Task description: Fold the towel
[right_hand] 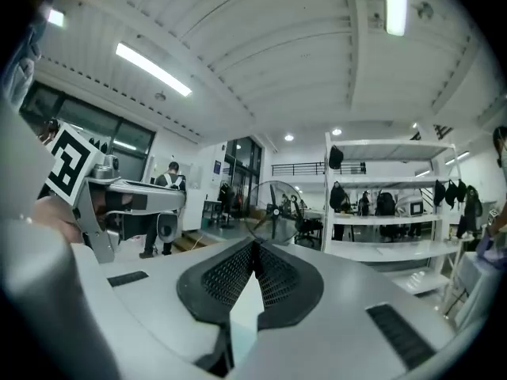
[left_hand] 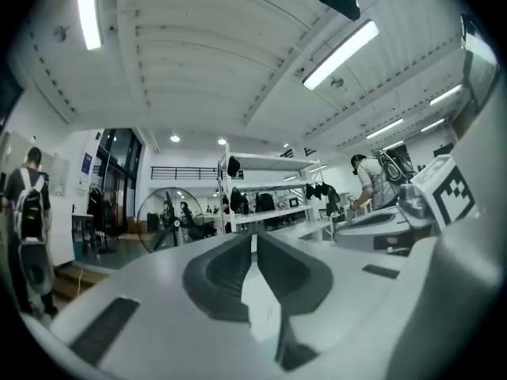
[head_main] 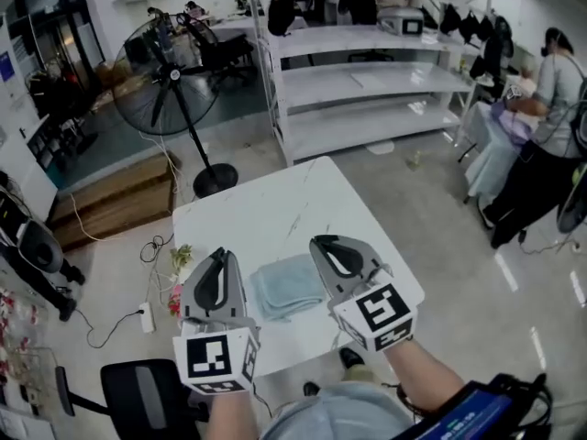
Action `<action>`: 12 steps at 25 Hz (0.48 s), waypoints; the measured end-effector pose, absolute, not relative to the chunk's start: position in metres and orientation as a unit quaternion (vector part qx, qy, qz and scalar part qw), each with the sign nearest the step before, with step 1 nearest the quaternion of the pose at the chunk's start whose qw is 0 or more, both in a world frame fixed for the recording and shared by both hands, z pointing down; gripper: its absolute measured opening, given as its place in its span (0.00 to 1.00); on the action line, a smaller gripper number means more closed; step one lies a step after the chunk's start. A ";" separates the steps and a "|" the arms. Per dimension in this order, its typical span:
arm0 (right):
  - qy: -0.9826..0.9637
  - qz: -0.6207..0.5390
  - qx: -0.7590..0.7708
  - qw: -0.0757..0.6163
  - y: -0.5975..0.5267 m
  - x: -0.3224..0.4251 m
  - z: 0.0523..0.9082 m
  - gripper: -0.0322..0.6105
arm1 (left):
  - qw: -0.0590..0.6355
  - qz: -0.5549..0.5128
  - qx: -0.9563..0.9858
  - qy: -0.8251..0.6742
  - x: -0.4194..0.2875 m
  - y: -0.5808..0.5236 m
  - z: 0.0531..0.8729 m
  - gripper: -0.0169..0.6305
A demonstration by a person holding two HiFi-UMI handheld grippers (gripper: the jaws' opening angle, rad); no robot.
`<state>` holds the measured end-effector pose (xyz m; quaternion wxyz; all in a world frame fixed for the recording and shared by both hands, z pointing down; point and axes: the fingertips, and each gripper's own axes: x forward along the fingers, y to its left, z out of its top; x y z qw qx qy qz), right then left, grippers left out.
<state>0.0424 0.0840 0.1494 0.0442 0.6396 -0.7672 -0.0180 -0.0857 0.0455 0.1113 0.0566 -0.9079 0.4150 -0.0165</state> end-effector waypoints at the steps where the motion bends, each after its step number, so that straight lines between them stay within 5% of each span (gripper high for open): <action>1: -0.766 -0.030 0.641 0.041 0.088 0.038 0.140 0.07 | 0.067 -0.010 -0.906 0.418 -0.086 0.049 0.102 0.07; 12: -0.758 -0.062 0.648 0.036 0.109 0.010 0.141 0.07 | 0.074 0.009 -0.911 0.406 -0.093 0.077 0.105 0.05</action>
